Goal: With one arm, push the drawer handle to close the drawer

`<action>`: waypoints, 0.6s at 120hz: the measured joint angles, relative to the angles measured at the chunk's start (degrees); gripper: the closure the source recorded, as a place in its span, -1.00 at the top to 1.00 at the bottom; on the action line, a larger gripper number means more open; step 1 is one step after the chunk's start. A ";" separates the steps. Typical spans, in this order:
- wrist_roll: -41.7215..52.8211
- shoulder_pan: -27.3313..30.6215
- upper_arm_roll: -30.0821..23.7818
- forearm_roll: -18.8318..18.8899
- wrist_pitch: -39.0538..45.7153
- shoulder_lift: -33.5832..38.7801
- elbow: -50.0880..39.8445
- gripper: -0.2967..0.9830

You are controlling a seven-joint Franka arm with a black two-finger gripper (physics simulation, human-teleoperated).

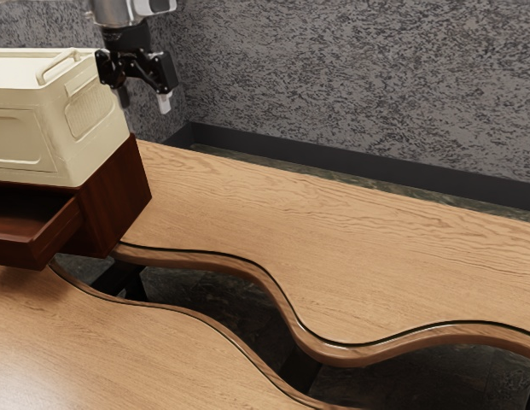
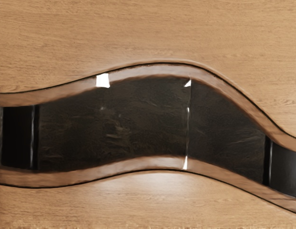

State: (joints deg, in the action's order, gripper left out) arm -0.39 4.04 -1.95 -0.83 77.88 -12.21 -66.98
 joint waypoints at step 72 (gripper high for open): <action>-10.69 36.17 -3.70 1.96 16.60 47.43 -73.08 0.28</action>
State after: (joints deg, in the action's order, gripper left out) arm -11.08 40.21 -5.66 1.13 94.48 35.22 -140.06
